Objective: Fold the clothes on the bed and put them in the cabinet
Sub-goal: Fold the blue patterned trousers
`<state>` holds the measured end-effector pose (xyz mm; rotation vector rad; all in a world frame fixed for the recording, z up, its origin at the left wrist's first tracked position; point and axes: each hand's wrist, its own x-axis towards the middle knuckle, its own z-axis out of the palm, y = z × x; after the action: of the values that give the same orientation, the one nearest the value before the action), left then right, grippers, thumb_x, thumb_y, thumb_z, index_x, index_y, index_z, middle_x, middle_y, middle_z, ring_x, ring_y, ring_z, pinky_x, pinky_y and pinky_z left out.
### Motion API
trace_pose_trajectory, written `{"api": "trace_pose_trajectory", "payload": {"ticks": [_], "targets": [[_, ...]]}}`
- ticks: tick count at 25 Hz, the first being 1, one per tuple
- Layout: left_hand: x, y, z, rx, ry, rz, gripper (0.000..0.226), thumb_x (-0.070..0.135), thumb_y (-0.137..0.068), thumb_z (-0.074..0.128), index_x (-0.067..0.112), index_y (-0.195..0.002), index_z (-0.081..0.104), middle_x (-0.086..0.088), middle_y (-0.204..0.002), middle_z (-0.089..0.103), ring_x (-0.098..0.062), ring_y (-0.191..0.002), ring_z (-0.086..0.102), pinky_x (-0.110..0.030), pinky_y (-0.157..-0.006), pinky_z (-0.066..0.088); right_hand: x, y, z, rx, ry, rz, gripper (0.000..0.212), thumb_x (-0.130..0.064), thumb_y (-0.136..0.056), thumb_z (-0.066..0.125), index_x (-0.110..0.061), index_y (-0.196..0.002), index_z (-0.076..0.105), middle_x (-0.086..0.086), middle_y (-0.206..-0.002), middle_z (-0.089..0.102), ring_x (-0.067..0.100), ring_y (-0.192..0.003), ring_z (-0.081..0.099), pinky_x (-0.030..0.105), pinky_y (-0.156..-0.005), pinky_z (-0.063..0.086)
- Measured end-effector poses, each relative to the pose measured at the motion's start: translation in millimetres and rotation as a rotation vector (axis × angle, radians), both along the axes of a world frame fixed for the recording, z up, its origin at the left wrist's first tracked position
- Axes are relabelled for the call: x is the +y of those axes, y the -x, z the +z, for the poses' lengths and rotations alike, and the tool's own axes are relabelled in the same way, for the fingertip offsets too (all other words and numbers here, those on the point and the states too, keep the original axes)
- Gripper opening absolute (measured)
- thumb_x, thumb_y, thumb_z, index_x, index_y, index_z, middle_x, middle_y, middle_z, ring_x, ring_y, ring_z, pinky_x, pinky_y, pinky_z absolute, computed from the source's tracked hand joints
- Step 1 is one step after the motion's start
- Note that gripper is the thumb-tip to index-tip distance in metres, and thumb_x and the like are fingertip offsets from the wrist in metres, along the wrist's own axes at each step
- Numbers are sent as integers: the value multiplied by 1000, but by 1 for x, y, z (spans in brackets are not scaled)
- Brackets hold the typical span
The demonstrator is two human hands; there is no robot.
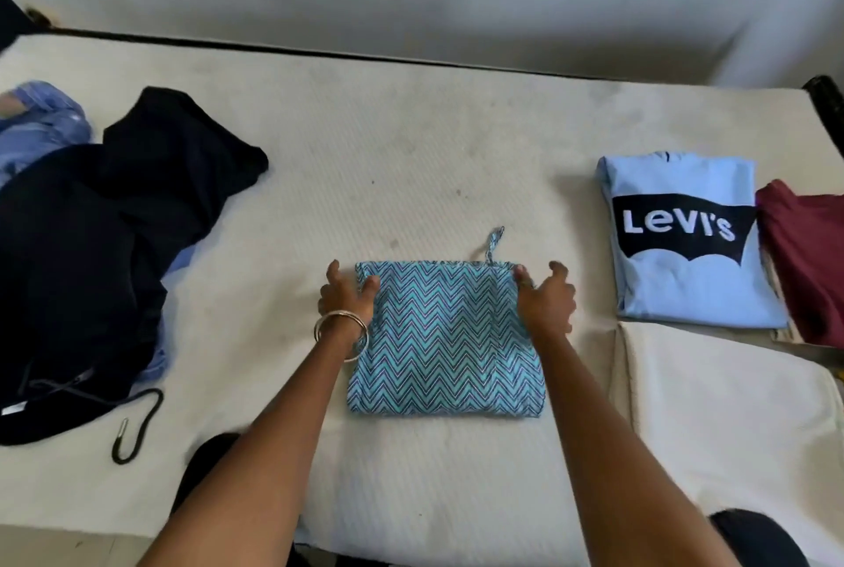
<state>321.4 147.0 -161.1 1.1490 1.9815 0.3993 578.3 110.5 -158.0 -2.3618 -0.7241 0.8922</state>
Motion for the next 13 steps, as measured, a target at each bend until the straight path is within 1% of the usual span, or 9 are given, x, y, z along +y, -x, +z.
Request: {"api": "trace_pose_trajectory", "payload": {"ticks": [2, 4, 5, 7, 9, 10, 11, 12, 13], "targets": [[-27, -5, -20, 181, -8, -37, 75, 51, -87, 60, 10, -143, 34, -23, -136, 45, -41, -126, 42, -51, -98, 39, -29, 19, -17, -62, 31, -121, 62, -58, -93, 50, -12, -134, 44, 21, -137, 42, 38, -131, 34, 56, -103, 32], [-58, -14, -30, 274, 3, -68, 75, 58, -83, 61, 8, -135, 41, -19, -129, 45, -40, -120, 44, -51, -91, 43, -60, 31, -33, -145, 31, -59, 65, -64, -92, 45, -10, -127, 49, 19, -131, 47, 37, -125, 38, 54, -103, 32], [-69, -17, -30, 263, -2, -66, 74, 58, -82, 62, 7, -132, 42, -19, -127, 47, -40, -117, 47, -49, -89, 44, -70, 32, -38, -163, 42, -3, 68, -68, -90, 43, -10, -123, 51, 17, -126, 53, 37, -121, 44, 52, -101, 33], [-75, -16, -32, 113, 25, 7, 68, 55, -82, 66, 5, -124, 48, -18, -122, 57, -39, -111, 56, -42, -86, 46, -75, 25, -38, -65, 93, 49, 72, -76, -84, 45, -11, -113, 54, 10, -111, 62, 34, -108, 57, 49, -97, 41], [-70, -7, -29, -179, 98, 128, 55, 49, -83, 68, 8, -118, 59, -13, -115, 66, -34, -101, 64, -37, -86, 51, -74, 17, -33, 180, 128, 87, 70, -75, -78, 58, -11, -106, 59, 7, -101, 65, 30, -95, 64, 47, -90, 53], [-70, -3, -25, -350, 127, 189, 47, 43, -84, 69, 8, -115, 63, -13, -112, 68, -31, -94, 66, -37, -84, 54, -75, 13, -30, 277, 115, 91, 67, -70, -77, 65, -10, -106, 62, 8, -101, 67, 30, -93, 66, 46, -87, 56], [-72, -2, -17, -484, 141, 235, 40, 36, -86, 69, 8, -114, 65, -14, -107, 70, -28, -87, 68, -37, -79, 56, -77, 12, -27, 344, 81, 99, 65, -65, -77, 70, -9, -108, 64, 8, -103, 69, 30, -93, 68, 45, -86, 57], [-74, -2, -10, -574, 141, 273, 35, 29, -88, 69, 6, -114, 65, -14, -103, 70, -27, -82, 68, -36, -73, 56, -78, 10, -27, 394, 48, 92, 64, -61, -76, 72, -9, -112, 66, 8, -105, 71, 30, -94, 69, 46, -86, 58], [-78, -4, -2, -639, 131, 304, 31, 24, -89, 67, 5, -114, 65, -14, -101, 70, -27, -81, 68, -36, -71, 56, -81, 9, -23, 456, 6, 70, 62, -57, -76, 74, -10, -115, 66, 7, -105, 72, 30, -94, 70, 47, -87, 58]]}}
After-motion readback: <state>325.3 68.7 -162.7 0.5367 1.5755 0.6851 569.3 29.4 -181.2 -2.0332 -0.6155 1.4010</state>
